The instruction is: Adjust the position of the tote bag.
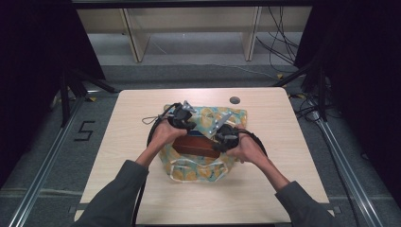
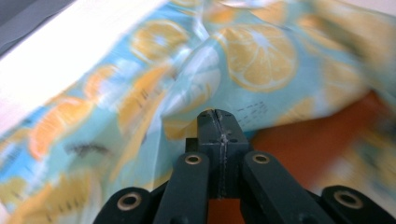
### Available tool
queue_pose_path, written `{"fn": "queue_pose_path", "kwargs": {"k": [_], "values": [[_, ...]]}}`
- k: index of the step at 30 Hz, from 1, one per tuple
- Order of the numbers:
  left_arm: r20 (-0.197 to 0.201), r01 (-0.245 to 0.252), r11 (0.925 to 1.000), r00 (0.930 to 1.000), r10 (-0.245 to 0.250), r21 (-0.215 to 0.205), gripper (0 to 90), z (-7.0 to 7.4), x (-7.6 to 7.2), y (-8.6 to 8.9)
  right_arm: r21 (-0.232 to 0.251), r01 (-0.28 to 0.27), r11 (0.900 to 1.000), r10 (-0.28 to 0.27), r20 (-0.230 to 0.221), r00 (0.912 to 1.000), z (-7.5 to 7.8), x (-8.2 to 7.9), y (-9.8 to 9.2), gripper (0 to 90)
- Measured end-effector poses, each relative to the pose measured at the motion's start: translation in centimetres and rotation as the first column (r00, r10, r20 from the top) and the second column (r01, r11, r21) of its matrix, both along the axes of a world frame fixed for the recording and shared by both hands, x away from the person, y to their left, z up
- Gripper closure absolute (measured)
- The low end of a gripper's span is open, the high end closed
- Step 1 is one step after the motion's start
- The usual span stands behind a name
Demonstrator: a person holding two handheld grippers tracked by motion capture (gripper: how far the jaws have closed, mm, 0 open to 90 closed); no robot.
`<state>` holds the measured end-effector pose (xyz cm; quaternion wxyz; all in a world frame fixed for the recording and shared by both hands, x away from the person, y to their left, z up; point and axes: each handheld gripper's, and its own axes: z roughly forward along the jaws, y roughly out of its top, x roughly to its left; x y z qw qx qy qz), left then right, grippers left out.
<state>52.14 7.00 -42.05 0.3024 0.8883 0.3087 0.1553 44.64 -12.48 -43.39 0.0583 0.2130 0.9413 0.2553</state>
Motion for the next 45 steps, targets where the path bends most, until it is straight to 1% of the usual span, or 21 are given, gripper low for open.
{"fn": "queue_pose_path", "kwargs": {"k": [1,4,5,6,10,14,16,19,20,23,26,28,29,30,32,34,37,40,41,43,45], "values": [[-0.017,-0.022,0.9997,0.9996,0.022,0.0,89.4,-0.1,1.2,-0.6,-0.013,-0.031,0.999,0.032,0.012,0.9994,-0.5,-0.4,-0.4,90.0],[-0.034,-0.084,0.9964,0.9958,0.084,0.013,89.5,-0.4,3.7,-1.1,-0.043,-0.034,0.998,0.033,-0.031,0.999,-1.8,-2.0,-1.6,90.0],[-0.039,-0.109,0.9941,0.9933,0.108,-0.003,89.5,-0.6,4.4,-1.1,-0.046,-0.017,0.999,0.014,-0.052,0.9985,-2.2,-2.6,-2.0,90.0],[-0.049,-0.126,0.992,0.991,0.125,-0.012,89.6,-0.8,4.9,-0.9,-0.055,-0.044,0.998,0.041,-0.045,0.9982,-2.7,-2.9,-2.4,90.0],[-0.066,-0.179,0.9837,0.9818,0.178,-0.01,89.7,-1.7,5.9,0.1,-0.082,-0.046,0.996,0.041,-0.072,0.9966,-4.6,-4.5,-3.3,90.0],[-0.077,-0.213,0.9764,0.9748,0.209,-0.038,89.6,-2.5,6.2,1.5,-0.104,-0.078,0.991,0.068,-0.097,0.9929,-4.6,-5.6,-3.2,90.0],[-0.07,-0.203,0.9774,0.9776,0.199,-0.06,89.5,-2.1,5.8,1.7,-0.101,-0.078,0.992,0.071,-0.074,0.9947,-3.9,-5.7,-3.2,90.0],[-0.025,-0.152,0.9853,0.9884,0.15,-0.079,88.9,-0.4,4.1,1.5,-0.006,-0.041,0.999,0.041,-0.043,0.9982,-1.3,-5.3,-3.1,90.0],[-0.018,-0.136,0.9875,0.9906,0.135,-0.079,88.2,0.1,3.7,1.5,0.038,-0.033,0.999,0.031,0.037,0.9988,-0.1,-4.5,-3.0,90.0],[0.003,-0.062,0.9948,0.998,0.062,-0.081,86.6,1.3,1.6,1.3,0.07,0.008,0.997,-0.016,0.115,0.9932,1.8,-2.8,-2.1,90.0],[-0.023,0.016,0.9991,0.9996,-0.017,-0.039,85.9,1.1,-0.4,1.3,0.076,0.029,0.997,-0.04,0.144,0.9887,2.2,-0.2,-1.0,90.0],[-0.067,0.057,0.998,0.9961,-0.058,-0.028,85.4,0.6,-1.4,1.8,0.039,0.045,0.998,-0.049,0.131,0.9902,1.6,1.4,-0.3,90.0],[-0.058,0.057,0.9979,0.9966,-0.059,-0.031,85.4,0.3,-1.9,2.1,0.006,0.059,0.998,-0.059,0.126,0.9903,1.1,2.1,0.1,90.0],[-0.081,0.08,0.9966,0.9934,-0.081,-0.017,85.5,0.1,-2.3,2.5,-0.027,0.082,0.996,-0.078,0.124,0.9892,0.6,2.6,0.3,90.0],[-0.096,0.098,0.9952,0.9906,-0.097,0.001,85.5,-0.5,-3.2,3.5,-0.074,0.13,0.989,-0.118,0.15,0.9815,-0.1,3.9,0.3,90.0],[-0.111,0.108,0.9939,0.9882,-0.105,0.02,85.4,-1.1,-3.9,4.1,-0.084,0.206,0.975,-0.189,0.177,0.966,-0.4,5.2,-0.4,90.0],[-0.116,0.126,0.9915,0.9857,-0.122,0.031,85.1,-1.8,-4.9,4.7,-0.112,0.302,0.947,-0.28,0.18,0.943,-0.9,7.1,-1.9,90.0],[-0.123,0.154,0.9873,0.9813,-0.148,0.039,85.2,-2.3,-5.9,5.1,-0.139,0.346,0.928,-0.32,0.178,0.9304,-1.5,8.0,-3.0,90.0],[-0.125,0.158,0.9865,0.9804,-0.152,0.043,85.1,-2.5,-6.2,5.2,-0.147,0.347,0.926,-0.321,0.176,0.9307,-1.7,8.2,-3.3,90.0],[-0.126,0.161,0.9854,0.9802,-0.153,0.056,84.3,-2.8,-6.6,5.3,-0.154,0.37,0.916,-0.343,0.177,0.9225,-1.9,8.5,-3.7,90.0],[-0.106,0.162,0.986,0.982,-0.157,0.041,83.5,-2.8,-6.8,5.4,-0.139,0.381,0.914,-0.357,0.171,0.9186,-1.8,8.7,-4.0,90.0]]}}
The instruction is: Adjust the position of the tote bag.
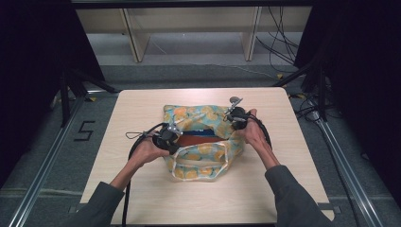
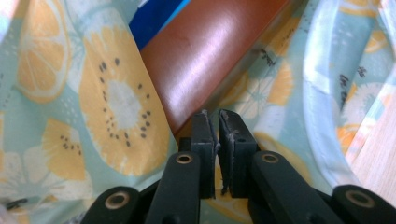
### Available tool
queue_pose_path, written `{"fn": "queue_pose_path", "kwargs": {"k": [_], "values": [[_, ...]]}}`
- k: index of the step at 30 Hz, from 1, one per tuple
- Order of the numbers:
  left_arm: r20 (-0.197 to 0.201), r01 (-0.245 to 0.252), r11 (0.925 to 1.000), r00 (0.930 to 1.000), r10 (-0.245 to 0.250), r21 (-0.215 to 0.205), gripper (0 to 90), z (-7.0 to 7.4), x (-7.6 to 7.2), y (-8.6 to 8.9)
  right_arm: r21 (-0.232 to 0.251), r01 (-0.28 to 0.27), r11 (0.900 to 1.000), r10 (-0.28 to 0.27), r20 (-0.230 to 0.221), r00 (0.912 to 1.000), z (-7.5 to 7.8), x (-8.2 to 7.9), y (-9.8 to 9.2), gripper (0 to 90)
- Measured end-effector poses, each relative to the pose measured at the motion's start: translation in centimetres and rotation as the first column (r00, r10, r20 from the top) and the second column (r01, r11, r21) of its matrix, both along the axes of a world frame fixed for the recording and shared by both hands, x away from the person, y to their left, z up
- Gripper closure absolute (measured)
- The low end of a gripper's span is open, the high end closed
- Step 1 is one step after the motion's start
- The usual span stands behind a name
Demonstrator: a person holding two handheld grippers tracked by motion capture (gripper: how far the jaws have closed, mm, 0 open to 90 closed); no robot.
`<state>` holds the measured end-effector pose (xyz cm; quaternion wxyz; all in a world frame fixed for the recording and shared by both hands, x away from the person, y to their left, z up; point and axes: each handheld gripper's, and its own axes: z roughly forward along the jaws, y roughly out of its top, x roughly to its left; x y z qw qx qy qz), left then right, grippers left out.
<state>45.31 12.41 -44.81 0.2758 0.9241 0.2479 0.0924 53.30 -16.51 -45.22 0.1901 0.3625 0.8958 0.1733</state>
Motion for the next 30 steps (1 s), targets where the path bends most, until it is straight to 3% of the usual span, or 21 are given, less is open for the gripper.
{"fn": "queue_pose_path", "kwargs": {"k": [2,5,9,12,14,16,18,21,25,26,28,30], "values": [[0.044,-0.022,0.9989,0.9987,0.024,-0.041,82.8,0.8,0.0,0.0,0.022,-0.01,1.0,0.01,0.008,0.9999,0.4,-0.2,0.0,90.0],[0.077,-0.044,0.9921,0.9956,0.053,-0.117,82.4,1.8,-0.1,-0.3,0.07,-0.046,0.996,0.043,0.036,0.9984,1.6,-0.9,0.2,90.0],[0.107,-0.036,0.9878,0.9929,0.052,-0.152,81.4,2.7,-0.3,-0.8,0.166,-0.105,0.98,0.094,0.075,0.9927,3.6,-2.2,0.4,90.0],[0.127,-0.034,0.9818,0.9902,0.058,-0.187,80.2,3.3,-0.9,-0.9,0.19,-0.137,0.972,0.118,0.111,0.9869,4.9,-3.3,0.6,90.0],[0.138,-0.036,0.9779,0.9882,0.065,-0.206,79.4,3.7,-1.2,-0.8,0.207,-0.152,0.966,0.132,0.105,0.9857,5.3,-3.7,0.5,90.0],[0.152,-0.036,0.9737,0.9858,0.072,-0.225,77.9,4.1,-1.5,-0.6,0.198,-0.161,0.967,0.137,0.128,0.9823,5.6,-4.3,0.3,89.8],[0.149,-0.05,0.9673,0.9847,0.089,-0.249,75.5,4.2,-1.7,-0.3,0.204,-0.166,0.965,0.142,0.127,0.9816,5.8,-4.8,-0.1,89.6],[0.132,-0.072,0.9514,0.9845,0.116,-0.299,71.8,4.2,-2.2,0.3,0.224,-0.167,0.96,0.143,0.122,0.9822,5.8,-5.6,-0.9,88.6],[0.144,-0.078,0.9484,0.9813,0.127,-0.307,68.3,4.2,-2.8,1.2,0.238,-0.157,0.959,0.125,0.143,0.9818,5.4,-6.4,-2.3,87.4],[0.134,-0.097,0.9395,0.9799,0.148,-0.328,67.9,4.0,-3.0,1.3,0.238,-0.164,0.957,0.133,0.143,0.9807,5.3,-6.5,-2.7,86.9],[0.139,-0.094,0.9386,0.9793,0.147,-0.332,66.7,3.9,-3.2,1.7,0.245,-0.157,0.957,0.125,0.143,0.9818,5.2,-7.0,-3.4,86.2],[0.135,-0.106,0.9282,0.9772,0.164,-0.357,64.4,3.8,-3.4,1.8,0.263,-0.148,0.953,0.109,0.158,0.9814,4.9,-7.5,-3.8,85.1]]}}
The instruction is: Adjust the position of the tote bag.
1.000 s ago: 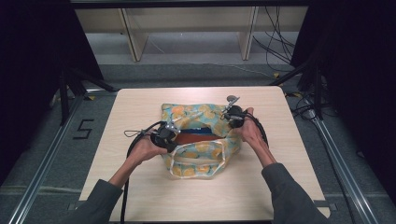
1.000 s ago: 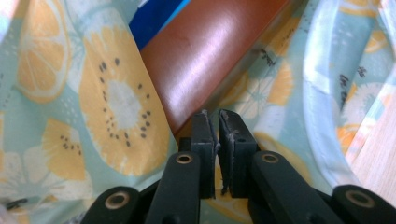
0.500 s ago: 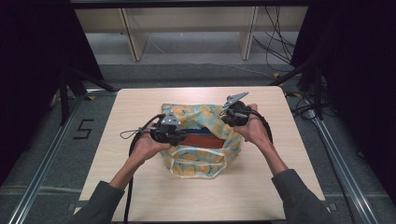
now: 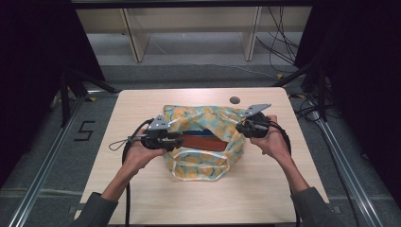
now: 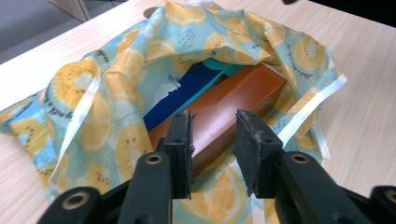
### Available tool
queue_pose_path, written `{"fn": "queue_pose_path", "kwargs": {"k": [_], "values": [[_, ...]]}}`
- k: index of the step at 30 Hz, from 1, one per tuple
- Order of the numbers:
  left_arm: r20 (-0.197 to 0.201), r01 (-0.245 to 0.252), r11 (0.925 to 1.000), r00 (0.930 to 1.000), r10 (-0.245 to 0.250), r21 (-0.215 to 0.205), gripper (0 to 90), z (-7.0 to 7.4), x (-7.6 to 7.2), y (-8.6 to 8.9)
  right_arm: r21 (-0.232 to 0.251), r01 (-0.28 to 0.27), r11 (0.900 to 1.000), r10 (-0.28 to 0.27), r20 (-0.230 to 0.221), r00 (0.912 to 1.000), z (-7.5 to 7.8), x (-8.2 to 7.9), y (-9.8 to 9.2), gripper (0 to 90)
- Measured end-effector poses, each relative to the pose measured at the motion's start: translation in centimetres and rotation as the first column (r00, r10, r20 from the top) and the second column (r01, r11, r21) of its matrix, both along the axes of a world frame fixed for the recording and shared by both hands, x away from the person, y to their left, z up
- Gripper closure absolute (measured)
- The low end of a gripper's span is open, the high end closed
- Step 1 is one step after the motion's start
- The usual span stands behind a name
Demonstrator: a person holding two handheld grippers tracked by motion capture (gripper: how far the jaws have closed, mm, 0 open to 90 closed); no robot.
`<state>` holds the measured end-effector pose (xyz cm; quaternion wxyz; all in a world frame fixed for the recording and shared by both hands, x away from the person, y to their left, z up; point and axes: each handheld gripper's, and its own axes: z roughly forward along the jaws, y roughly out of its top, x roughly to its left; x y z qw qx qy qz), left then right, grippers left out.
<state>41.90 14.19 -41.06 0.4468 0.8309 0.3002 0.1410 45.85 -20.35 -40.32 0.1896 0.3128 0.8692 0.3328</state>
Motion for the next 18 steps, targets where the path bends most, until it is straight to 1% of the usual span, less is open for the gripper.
{"fn": "queue_pose_path", "kwargs": {"k": [1,2,3,4,5,6,7,8,9,10,11,12,13,14,15,16,17,18], "values": [[-0.006,-0.01,0.9999,0.9999,0.01,-0.002,63.2,0.0,-0.2,0.1,0.003,-0.002,1.0,0.002,-0.005,1.0,0.0,-0.2,-0.3,84.5],[-0.006,-0.008,0.9999,0.9999,0.008,-0.009,61.3,-0.1,-0.3,0.1,0.004,-0.001,1.0,0.001,-0.008,1.0,0.0,-0.3,-0.5,83.9],[-0.011,-0.008,1.0,0.9999,0.008,0.003,59.0,-0.1,-0.5,0.3,0.029,0.006,1.0,-0.007,0.005,1.0,-0.4,-0.5,-0.5,83.4],[0.001,-0.001,1.0,1.0,0.001,-0.002,57.3,-0.1,-0.6,0.3,0.028,0.005,1.0,-0.005,-0.006,1.0,-0.4,-0.7,-0.7,82.5],[0.013,-0.004,1.0,0.9999,0.004,0.001,55.7,-0.1,-0.8,0.4,0.026,-0.004,1.0,0.005,-0.016,0.9999,-0.3,-0.8,-0.9,81.6],[0.012,-0.002,0.9999,0.9999,0.002,-0.012,54.2,-0.2,-0.9,0.5,0.033,-0.004,0.999,0.004,-0.018,0.9998,-0.4,-0.9,-0.9,80.7],[0.0,-0.015,0.9996,0.9999,0.015,-0.023,53.8,-0.3,-1.1,0.4,0.044,-0.006,0.999,0.006,-0.016,0.9999,-0.5,-1.0,-1.0,80.1],[-0.003,-0.02,0.9995,0.9998,0.02,-0.024,52.4,-0.3,-1.2,0.3,0.048,-0.001,0.999,0.002,-0.016,0.9999,-0.6,-1.3,-1.0,79.5],[0.011,-0.024,0.9994,0.9996,0.025,-0.023,51.8,-0.2,-1.2,0.5,0.058,-0.001,0.998,0.001,-0.007,1.0,-0.7,-1.3,-1.0,78.9],[0.004,-0.033,0.9989,0.9994,0.034,-0.034,50.5,-0.2,-1.2,0.5,0.064,0.005,0.998,-0.005,-0.001,1.0,-0.9,-1.4,-0.9,77.8],[0.002,-0.035,0.9988,0.9994,0.035,-0.035,49.9,-0.1,-1.2,0.6,0.051,0.001,0.999,0.0,-0.013,0.9999,-0.7,-1.4,-1.0,77.5],[0.008,-0.035,0.999,0.9994,0.035,-0.029,49.6,-0.1,-1.2,0.7,0.061,0.0,0.998,0.0,-0.001,1.0,-0.8,-1.4,-1.0,77.0],[0.007,-0.028,0.9989,0.9996,0.028,-0.037,48.9,-0.1,-1.1,0.7,0.062,-0.002,0.998,0.002,-0.005,1.0,-0.7,-1.4,-1.0,76.2],[0.006,-0.041,0.9983,0.9991,0.041,-0.043,48.1,-0.1,-1.3,0.7,0.06,-0.001,0.998,0.002,-0.015,0.9999,-0.6,-1.5,-1.0,74.6],[0.002,-0.042,0.9984,0.9991,0.042,-0.039,47.5,0.0,-1.3,0.7,0.066,0.003,0.998,-0.003,-0.008,1.0,-0.6,-1.6,-1.0,73.4],[0.014,-0.031,0.9994,0.9994,0.031,-0.014,46.8,0.0,-1.3,0.9,0.069,0.005,0.998,-0.006,0.01,0.9999,-0.6,-1.6,-1.0,71.7],[0.014,-0.034,0.9993,0.9993,0.035,-0.013,45.9,0.0,-1.3,1.0,0.07,0.008,0.998,-0.007,-0.013,0.9999,-0.5,-1.6,-1.0,69.0],[0.008,-0.04,0.9989,0.9992,0.04,-0.025,45.4,-0.1,-1.3,0.9,0.068,0.019,0.997,-0.018,-0.009,0.9998,-0.5,-1.8,-1.0,66.1]]}}
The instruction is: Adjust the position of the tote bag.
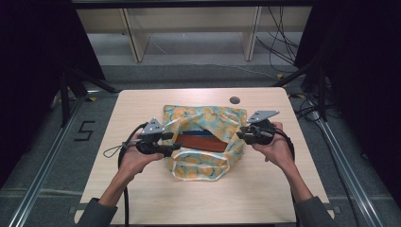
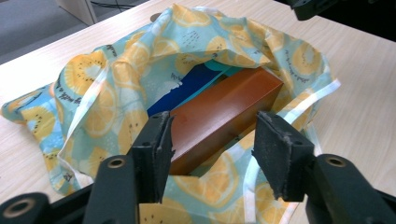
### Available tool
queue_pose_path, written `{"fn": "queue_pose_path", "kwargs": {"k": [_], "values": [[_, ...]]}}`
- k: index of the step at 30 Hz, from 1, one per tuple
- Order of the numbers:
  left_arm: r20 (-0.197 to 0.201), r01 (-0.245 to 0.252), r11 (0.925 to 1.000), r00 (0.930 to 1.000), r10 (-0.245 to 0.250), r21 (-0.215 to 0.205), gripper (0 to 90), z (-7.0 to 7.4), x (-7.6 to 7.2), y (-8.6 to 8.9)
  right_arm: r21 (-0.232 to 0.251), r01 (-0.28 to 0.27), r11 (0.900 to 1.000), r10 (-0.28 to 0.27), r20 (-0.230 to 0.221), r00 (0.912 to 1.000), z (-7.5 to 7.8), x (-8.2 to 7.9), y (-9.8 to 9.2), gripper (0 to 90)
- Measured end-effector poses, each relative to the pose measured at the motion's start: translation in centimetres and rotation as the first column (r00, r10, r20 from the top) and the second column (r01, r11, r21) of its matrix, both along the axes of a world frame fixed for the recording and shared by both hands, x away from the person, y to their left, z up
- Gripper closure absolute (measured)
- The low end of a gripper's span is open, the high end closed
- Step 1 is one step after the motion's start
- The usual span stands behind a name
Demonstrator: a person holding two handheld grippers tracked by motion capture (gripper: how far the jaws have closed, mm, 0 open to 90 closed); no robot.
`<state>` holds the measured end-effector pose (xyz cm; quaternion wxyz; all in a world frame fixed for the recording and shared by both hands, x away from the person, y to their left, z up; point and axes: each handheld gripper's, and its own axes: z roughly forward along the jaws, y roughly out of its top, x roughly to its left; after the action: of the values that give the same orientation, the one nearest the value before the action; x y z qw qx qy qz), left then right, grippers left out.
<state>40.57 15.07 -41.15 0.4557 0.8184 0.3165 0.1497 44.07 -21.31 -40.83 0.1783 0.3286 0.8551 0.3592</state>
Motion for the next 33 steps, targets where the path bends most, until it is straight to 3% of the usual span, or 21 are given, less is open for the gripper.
{"fn": "queue_pose_path", "kwargs": {"k": [2,3,4,7,12,13,14,16,17,18,19,20,22,27,28,29,30,31,32,33], "values": [[-0.004,-0.013,0.9999,0.9999,0.013,-0.005,44.0,-0.2,-0.1,0.0,0.003,0.015,1.0,-0.015,0.017,0.9998,0.0,0.0,0.0,62.0],[-0.006,0.008,0.9998,1.0,-0.008,0.019,42.8,-0.2,0.0,0.3,0.0,0.013,1.0,-0.013,0.011,0.9999,0.1,-0.1,0.0,60.6],[-0.013,-0.01,0.9999,0.9999,0.01,-0.003,41.8,-0.3,-0.1,0.2,0.008,0.02,1.0,-0.02,0.022,0.9996,0.0,-0.1,0.0,59.5],[-0.016,-0.004,1.0,0.9999,0.004,0.005,40.0,-0.4,-0.1,0.4,0.009,0.025,1.0,-0.025,0.039,0.9989,0.1,-0.1,-0.1,55.0],[-0.004,-0.018,0.9998,0.9998,0.018,-0.003,37.9,0.0,-0.3,0.6,0.021,0.042,0.999,-0.042,0.006,0.9991,0.4,-0.5,0.0,51.7],[-0.007,-0.022,0.9997,0.9997,0.022,-0.01,37.7,0.0,-0.4,0.6,0.01,0.016,1.0,-0.016,0.042,0.999,0.3,-0.3,-0.1,51.2],[-0.008,-0.018,0.9998,0.9998,0.018,-0.01,37.5,0.1,-0.4,0.7,0.015,0.015,1.0,-0.016,0.047,0.9988,0.3,-0.4,-0.1,50.5],[-0.007,-0.023,0.9997,0.9997,0.023,0.002,36.8,0.1,-0.6,0.7,0.027,0.04,0.999,-0.04,-0.004,0.9992,0.3,-0.9,0.1,49.0],[-0.007,-0.019,0.9997,0.9998,0.019,0.015,36.4,0.1,-0.6,0.8,0.023,0.025,0.999,-0.025,0.031,0.9992,0.1,-0.7,0.0,48.2],[-0.006,-0.025,0.9997,0.9997,0.025,0.001,35.9,0.1,-0.8,0.8,0.022,0.033,0.999,-0.033,-0.001,0.9994,0.2,-1.0,-0.1,47.5],[0.004,-0.022,0.9997,0.9998,0.022,0.015,35.5,0.1,-0.9,0.9,0.027,0.019,0.999,-0.021,0.047,0.9987,0.1,-0.9,-0.2,46.7],[0.0,-0.026,0.9997,0.9997,0.026,-0.002,35.2,0.0,-1.0,0.9,0.036,0.043,0.998,-0.042,-0.01,0.999,0.3,-1.3,-0.2,46.3],[0.0,-0.026,0.9995,0.9997,0.026,0.017,35.0,0.1,-1.4,1.1,0.033,0.025,0.999,-0.026,0.021,0.9994,0.3,-1.3,-0.6,45.5],[-0.002,-0.034,0.9994,0.9994,0.034,0.007,34.3,0.1,-2.1,1.3,0.052,0.026,0.998,-0.027,0.022,0.9994,0.0,-2.1,-0.9,44.3],[-0.003,-0.039,0.9992,0.9992,0.039,-0.011,33.9,0.1,-2.2,1.2,0.053,0.029,0.998,-0.03,0.011,0.9995,0.0,-2.2,-1.0,44.0],[0.011,-0.031,0.9994,0.9995,0.031,0.014,33.8,0.1,-2.3,1.4,0.056,0.039,0.998,-0.038,-0.011,0.9992,0.0,-2.5,-1.0,43.9],[0.017,-0.037,0.9993,0.9992,0.038,-0.004,33.5,0.0,-2.5,1.2,0.058,0.035,0.998,-0.035,-0.004,0.9994,-0.1,-2.5,-1.0,43.6],[0.013,-0.03,0.9995,0.9995,0.029,0.014,33.2,0.0,-2.7,1.4,0.057,0.026,0.998,-0.027,0.021,0.9994,-0.2,-2.5,-1.1,43.3],[0.009,-0.032,0.9995,0.9995,0.032,0.007,33.0,-0.1,-3.0,1.3,0.052,0.016,0.999,-0.018,0.026,0.9995,-0.2,-2.6,-1.2,43.0],[0.017,-0.029,0.9996,0.9994,0.029,0.004,32.5,-0.2,-3.1,1.1,0.043,0.021,0.999,-0.021,0.006,0.9998,-0.2,-2.9,-1.2,42.5]]}}
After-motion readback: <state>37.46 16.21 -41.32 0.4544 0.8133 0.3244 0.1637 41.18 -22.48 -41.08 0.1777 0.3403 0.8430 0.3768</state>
